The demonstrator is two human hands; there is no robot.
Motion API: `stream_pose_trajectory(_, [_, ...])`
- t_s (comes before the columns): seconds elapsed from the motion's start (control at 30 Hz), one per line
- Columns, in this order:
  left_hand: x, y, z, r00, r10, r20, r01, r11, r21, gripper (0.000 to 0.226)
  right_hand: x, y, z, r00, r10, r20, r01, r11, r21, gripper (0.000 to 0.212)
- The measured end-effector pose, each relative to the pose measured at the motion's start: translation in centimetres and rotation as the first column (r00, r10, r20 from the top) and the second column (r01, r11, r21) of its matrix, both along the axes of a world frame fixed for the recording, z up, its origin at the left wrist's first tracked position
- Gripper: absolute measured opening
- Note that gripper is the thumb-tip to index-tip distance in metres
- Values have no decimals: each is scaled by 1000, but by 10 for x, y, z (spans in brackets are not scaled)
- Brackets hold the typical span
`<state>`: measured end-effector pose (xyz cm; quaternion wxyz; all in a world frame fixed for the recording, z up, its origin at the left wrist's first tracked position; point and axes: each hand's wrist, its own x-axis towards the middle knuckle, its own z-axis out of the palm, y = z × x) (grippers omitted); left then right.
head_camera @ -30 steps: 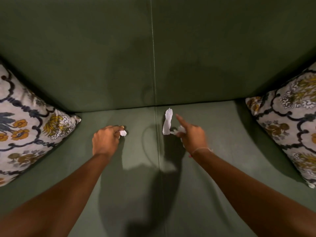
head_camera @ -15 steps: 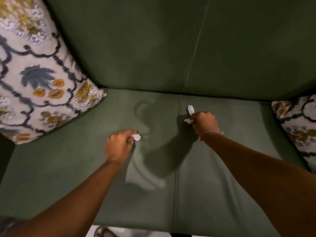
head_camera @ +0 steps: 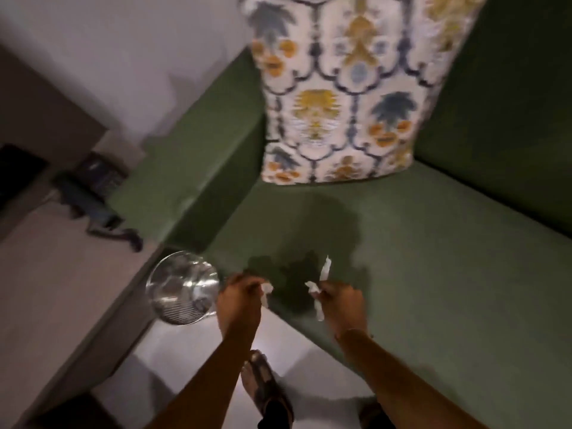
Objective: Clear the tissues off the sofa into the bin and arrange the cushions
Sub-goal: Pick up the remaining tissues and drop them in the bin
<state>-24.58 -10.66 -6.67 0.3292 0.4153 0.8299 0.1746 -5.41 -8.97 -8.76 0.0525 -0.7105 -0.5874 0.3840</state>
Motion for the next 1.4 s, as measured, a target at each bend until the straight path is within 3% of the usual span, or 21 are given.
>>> stream_pose_trajectory(0.1, [-90,-44,-3,973,216,-85,-222,971,-82,10,-89,-13,-4,990,110,-92,-115,992,-51,18])
stream_pose_trajectory(0.23, [-175,-72,-24,938,272,-216,-302,946,-119,8,-193,-20,-20,982,88,-165,-105,989,-100,13])
stream_pose_trajectory(0.33, [-214,-70,-50,930,329,-162,-351,926,-135,17,-254,-16,-48,980,-2,-198,-35,982,-183,13])
stream_pose_trajectory(0.47, [-244,-56,-84,909,408,-84,-417,891,-182,21,-295,1,-93,978,-79,-191,29,967,-253,27])
stream_pose_trajectory(0.63, [-264,-43,-114,910,415,-6,-410,896,-169,23,-312,21,-133,968,21,-251,-142,869,-474,55])
stream_pose_trajectory(0.73, [-269,-41,-122,903,428,30,-416,890,-185,19,-311,25,-143,972,101,-212,-191,865,-463,56])
stream_pose_trajectory(0.8, [-268,-43,-121,913,408,-9,-402,897,-184,21,-310,24,-141,975,94,-199,-177,872,-457,51])
stream_pose_trajectory(0.93, [-261,-50,-103,949,306,-72,-315,927,-202,26,-301,20,-128,946,-141,-291,-47,830,-556,44])
stream_pose_trajectory(1.1, [-234,-44,-56,984,49,-172,-88,970,-225,29,-269,21,-73,946,-130,-298,-3,914,-406,33])
stream_pose_trajectory(1.27, [-187,-14,2,970,-115,-214,53,960,-275,28,-207,57,-12,907,-176,-382,8,915,-404,37])
stream_pose_trajectory(1.33, [-158,7,24,963,-178,-204,114,950,-289,29,-169,79,13,842,-269,-468,46,900,-434,39])
stream_pose_trajectory(1.4, [-130,29,43,962,-211,-174,156,945,-288,33,-130,99,32,881,-205,-427,56,940,-336,41])
